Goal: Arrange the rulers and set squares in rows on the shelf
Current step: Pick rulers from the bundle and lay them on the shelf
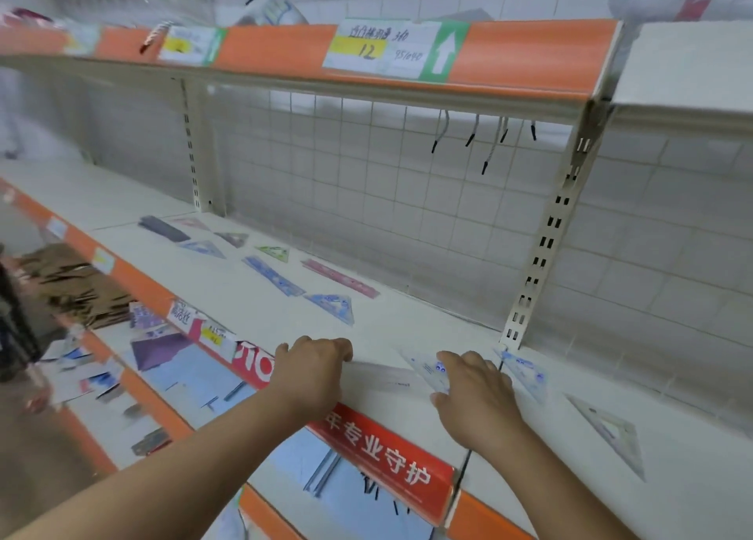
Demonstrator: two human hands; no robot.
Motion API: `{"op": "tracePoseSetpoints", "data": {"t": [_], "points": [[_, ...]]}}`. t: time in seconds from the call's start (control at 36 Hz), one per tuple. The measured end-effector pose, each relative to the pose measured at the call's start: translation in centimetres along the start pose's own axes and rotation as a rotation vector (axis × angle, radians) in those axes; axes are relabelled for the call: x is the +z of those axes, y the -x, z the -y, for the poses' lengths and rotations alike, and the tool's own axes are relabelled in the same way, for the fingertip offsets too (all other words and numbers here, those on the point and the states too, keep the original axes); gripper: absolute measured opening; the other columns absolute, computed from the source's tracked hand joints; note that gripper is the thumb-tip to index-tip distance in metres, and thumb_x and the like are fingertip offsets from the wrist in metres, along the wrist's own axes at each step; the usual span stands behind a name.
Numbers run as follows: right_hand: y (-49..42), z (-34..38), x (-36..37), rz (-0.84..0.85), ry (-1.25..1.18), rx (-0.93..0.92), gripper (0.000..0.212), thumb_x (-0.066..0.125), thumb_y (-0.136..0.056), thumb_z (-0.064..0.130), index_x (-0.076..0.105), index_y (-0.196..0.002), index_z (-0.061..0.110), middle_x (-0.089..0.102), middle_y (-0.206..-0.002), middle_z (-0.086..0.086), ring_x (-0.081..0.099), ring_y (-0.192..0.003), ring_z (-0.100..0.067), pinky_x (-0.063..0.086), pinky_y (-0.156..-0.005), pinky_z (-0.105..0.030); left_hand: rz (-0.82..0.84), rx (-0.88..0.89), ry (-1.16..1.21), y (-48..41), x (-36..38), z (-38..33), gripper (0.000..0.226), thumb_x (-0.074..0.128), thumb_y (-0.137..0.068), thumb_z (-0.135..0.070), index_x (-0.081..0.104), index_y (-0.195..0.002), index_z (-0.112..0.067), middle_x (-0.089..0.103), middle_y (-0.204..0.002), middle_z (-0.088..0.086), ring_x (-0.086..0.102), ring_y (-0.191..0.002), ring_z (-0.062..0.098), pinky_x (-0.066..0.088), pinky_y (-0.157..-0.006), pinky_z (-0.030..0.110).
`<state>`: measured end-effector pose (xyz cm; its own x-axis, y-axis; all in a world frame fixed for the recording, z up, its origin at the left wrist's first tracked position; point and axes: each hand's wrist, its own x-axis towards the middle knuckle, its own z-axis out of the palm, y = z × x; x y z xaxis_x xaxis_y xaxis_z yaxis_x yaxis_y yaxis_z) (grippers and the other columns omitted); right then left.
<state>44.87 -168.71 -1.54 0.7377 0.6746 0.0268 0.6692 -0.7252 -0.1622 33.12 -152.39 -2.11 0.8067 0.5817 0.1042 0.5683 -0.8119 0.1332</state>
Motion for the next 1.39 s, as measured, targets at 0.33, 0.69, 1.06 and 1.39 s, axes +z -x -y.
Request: {"op": "tracePoseSetpoints", "data": {"t": [0.33, 0.69, 1.06, 1.39], "points": [[-1.8, 8.4, -0.4, -0.038, -0.025, -0.014, 0.051, 0.046, -0.096, 0.036, 0.028, -0.144, 0.027, 0.040, -0.136, -0.001, 0.036, -0.128, -0.023, 0.028, -0.108, -0.037, -0.076, 0.042, 0.036, -1.7, -2.3, 7.3, 0.046, 0.055, -0.086, -0.007, 0.048, -0.127, -0.027, 0.060, -0.123, -0.004, 0.050, -0.113, 0.021, 0.035, -0.088, 0.031], [-4.3, 21.7, 0.7, -0.073, -0.055, 0.090, 0.054, 0.048, -0.095, 0.034, 0.028, -0.145, 0.025, 0.040, -0.137, -0.002, 0.037, -0.128, -0.023, 0.029, -0.107, -0.037, -0.090, 0.108, 0.046, -4.8, -6.2, 22.0, 0.049, 0.052, -0.085, -0.003, 0.049, -0.128, -0.026, 0.061, -0.123, -0.001, 0.051, -0.115, 0.023, 0.041, -0.088, 0.032], [-7.9, 29.6, 1.9, -0.046, -0.037, 0.116, 0.057, 0.046, -0.093, 0.030, 0.027, -0.146, 0.026, 0.039, -0.140, -0.003, 0.034, -0.132, -0.025, 0.027, -0.110, -0.039, -0.039, 0.151, 0.119, -8.8, -6.6, 29.9, 0.054, 0.049, -0.082, 0.003, 0.049, -0.129, -0.024, 0.060, -0.123, 0.001, 0.048, -0.116, 0.024, 0.042, -0.091, 0.031], [-14.9, 33.2, 2.1, -0.019, -0.072, 0.061, 0.056, 0.045, -0.092, 0.026, 0.028, -0.145, 0.027, 0.041, -0.137, -0.001, 0.037, -0.128, -0.024, 0.029, -0.106, -0.037, -0.061, 0.143, 0.113, -15.5, -6.6, 34.9, 0.046, 0.052, -0.087, -0.003, 0.052, -0.127, -0.026, 0.054, -0.131, 0.000, 0.049, -0.120, 0.024, 0.041, -0.096, 0.030]]}}
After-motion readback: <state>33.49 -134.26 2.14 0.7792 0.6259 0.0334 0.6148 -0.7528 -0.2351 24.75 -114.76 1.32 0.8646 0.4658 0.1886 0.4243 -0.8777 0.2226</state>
